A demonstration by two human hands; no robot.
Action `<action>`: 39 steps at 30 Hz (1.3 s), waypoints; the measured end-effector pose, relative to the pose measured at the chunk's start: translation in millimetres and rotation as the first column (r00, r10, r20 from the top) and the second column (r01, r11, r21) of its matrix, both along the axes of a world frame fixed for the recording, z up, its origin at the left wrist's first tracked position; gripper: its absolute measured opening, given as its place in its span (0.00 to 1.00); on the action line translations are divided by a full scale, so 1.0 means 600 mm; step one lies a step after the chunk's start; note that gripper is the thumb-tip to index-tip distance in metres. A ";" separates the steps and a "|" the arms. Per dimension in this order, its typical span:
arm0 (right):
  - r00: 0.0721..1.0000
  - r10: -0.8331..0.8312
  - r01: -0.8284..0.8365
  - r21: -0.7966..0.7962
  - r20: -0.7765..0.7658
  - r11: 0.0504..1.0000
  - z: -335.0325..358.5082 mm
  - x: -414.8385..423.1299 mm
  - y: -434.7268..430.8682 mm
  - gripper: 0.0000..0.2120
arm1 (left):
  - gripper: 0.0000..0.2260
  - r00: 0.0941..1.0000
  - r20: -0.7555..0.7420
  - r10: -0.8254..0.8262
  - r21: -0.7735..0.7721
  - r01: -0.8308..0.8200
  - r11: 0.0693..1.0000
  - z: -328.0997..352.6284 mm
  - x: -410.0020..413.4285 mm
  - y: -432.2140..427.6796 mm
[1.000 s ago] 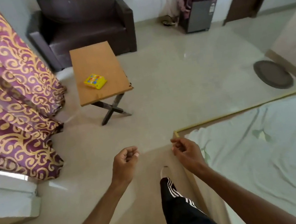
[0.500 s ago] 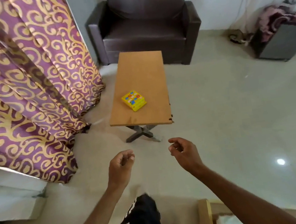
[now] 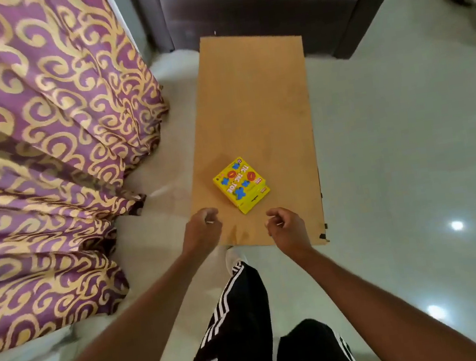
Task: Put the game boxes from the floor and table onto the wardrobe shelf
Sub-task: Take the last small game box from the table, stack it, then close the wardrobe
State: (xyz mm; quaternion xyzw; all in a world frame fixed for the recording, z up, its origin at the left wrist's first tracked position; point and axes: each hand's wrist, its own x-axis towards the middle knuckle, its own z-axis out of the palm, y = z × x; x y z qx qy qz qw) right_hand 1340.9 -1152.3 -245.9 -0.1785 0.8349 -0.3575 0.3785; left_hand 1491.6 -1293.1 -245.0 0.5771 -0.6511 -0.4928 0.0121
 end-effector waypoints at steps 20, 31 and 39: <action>0.990 0.013 -0.037 0.174 0.141 0.984 -0.222 -0.169 -0.204 0.31 | 0.01 0.899 0.184 -0.397 0.438 0.286 0.852 -0.214 -0.129 -0.156; 0.869 -0.290 0.129 0.383 0.401 0.915 -0.279 -0.181 -0.174 0.26 | 0.34 0.810 0.396 -0.433 0.133 0.416 0.899 -0.247 -0.232 -0.173; 0.869 -0.149 0.059 0.199 0.472 0.978 -0.298 -0.196 -0.135 0.19 | 0.20 0.991 0.120 -0.052 0.377 0.003 0.926 -0.243 -0.210 -0.082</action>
